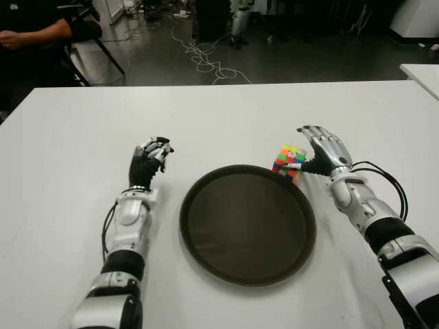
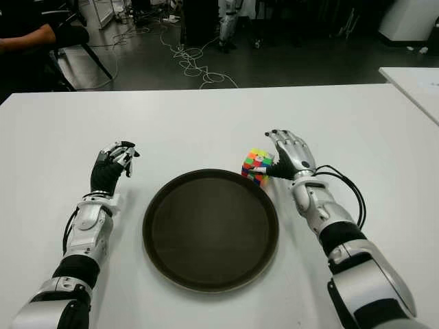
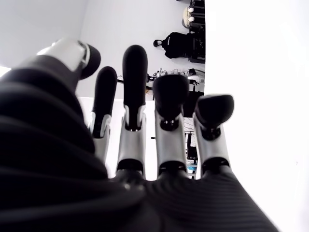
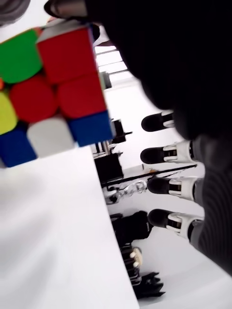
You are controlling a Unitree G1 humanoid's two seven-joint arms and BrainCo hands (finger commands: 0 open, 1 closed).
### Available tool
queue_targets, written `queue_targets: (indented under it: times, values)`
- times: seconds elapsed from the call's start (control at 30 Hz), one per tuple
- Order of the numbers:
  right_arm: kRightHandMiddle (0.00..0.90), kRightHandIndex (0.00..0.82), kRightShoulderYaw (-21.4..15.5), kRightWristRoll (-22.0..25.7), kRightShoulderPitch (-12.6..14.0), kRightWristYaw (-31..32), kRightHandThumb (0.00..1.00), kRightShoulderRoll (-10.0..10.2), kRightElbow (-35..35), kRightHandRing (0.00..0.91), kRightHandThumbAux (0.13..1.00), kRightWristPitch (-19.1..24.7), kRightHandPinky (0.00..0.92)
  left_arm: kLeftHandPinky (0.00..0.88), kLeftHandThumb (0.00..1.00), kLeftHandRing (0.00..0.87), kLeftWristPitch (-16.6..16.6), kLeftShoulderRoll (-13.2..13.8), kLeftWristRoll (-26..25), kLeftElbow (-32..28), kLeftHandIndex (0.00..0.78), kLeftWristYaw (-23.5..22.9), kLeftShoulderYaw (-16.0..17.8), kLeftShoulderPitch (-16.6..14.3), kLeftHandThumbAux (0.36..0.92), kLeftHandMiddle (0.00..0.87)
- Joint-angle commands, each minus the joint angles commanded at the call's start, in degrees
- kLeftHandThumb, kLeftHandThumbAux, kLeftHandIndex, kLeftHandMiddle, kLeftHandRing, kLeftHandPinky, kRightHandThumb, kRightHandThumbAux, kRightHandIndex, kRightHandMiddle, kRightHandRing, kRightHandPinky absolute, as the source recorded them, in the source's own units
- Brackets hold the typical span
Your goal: Pick up the Rubik's Cube and put it in the plate
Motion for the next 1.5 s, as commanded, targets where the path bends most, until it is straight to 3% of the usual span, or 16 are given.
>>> queue_targets:
  times: [0.27, 0.6, 1.03, 1.23, 1.5]
  values:
    - [0.000, 0.000, 1.08, -0.68, -0.68, 0.12, 0.002, 0.11, 2.57, 0.000, 0.495, -1.23, 0.039, 0.803, 0.855, 0.772, -0.17, -0.09, 0.03, 0.32, 0.422, 0.19, 0.08, -0.21, 0.657, 0.547]
    - [0.133, 0.045, 2.22, -0.72, -0.83, 2.25, 0.117, -0.16, 2.56, 0.145, 0.503, -2.48, 0.167, 0.789, 0.853, 0.765, 0.16, -0.51, -0.46, -0.27, 0.416, 0.19, 0.28, 0.06, 0.660, 0.538]
    - [0.216, 0.107, 3.16, -0.80, -1.54, 4.05, 0.230, 0.18, 4.16, 0.258, 0.548, -2.34, 0.286, 0.790, 0.853, 0.764, 0.10, -0.75, -0.92, -0.16, 0.416, 0.52, 0.55, -0.03, 0.661, 0.534]
    - [0.225, 0.114, 3.23, -0.99, -1.64, 3.47, 0.231, 0.13, 4.55, 0.264, 0.551, -2.33, 0.278, 0.787, 0.853, 0.760, -0.50, -0.74, -0.78, 0.19, 0.419, 0.71, 0.40, -0.08, 0.660, 0.534]
    - [0.242, 0.119, 2.85, -0.54, -1.66, 2.60, 0.238, 0.23, 5.20, 0.293, 0.549, -2.57, 0.340, 0.792, 0.853, 0.760, -0.35, -0.86, -0.86, 0.44, 0.419, 0.87, 0.42, -0.25, 0.660, 0.530]
